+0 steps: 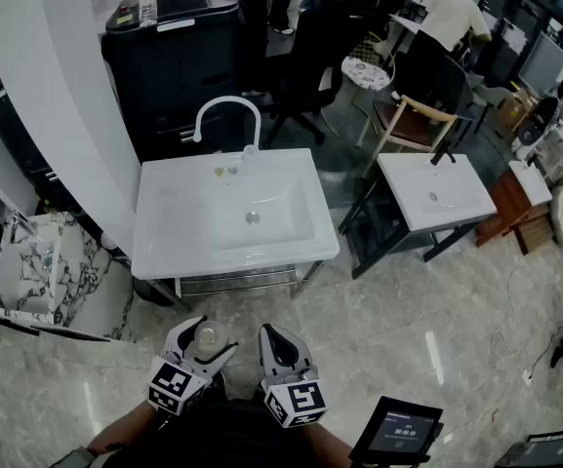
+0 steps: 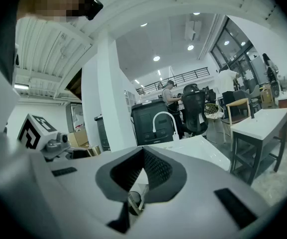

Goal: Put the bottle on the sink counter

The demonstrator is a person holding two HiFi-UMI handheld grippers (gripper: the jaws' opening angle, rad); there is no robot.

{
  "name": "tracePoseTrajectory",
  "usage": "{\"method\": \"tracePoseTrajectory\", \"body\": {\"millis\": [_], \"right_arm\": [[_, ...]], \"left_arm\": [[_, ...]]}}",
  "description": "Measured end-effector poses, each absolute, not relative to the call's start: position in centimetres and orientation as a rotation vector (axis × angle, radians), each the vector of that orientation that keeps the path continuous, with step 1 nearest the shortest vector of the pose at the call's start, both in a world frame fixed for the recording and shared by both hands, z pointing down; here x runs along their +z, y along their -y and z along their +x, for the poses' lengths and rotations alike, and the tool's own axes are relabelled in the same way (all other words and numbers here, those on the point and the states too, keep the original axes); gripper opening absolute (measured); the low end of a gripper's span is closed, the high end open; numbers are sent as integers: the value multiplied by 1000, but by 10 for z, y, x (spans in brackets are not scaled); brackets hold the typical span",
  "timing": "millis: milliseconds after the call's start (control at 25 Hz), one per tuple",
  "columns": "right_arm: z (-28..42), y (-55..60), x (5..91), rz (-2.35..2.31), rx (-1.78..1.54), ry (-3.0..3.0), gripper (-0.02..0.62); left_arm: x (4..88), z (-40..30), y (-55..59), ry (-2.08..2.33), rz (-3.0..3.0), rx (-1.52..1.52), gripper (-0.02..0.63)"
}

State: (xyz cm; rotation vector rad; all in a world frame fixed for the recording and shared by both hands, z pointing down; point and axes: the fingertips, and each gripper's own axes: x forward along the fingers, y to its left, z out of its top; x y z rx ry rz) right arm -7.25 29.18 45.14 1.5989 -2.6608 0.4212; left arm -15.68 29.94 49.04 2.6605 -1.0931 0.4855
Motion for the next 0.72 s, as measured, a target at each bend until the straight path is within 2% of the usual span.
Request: {"method": "tracePoseTrajectory", "body": {"millis": [720], "right_arm": [[-103,-288,447,1693,435,2622,-5]], "left_arm": [[487,-189,-292,1016,2711,447,337]]}}
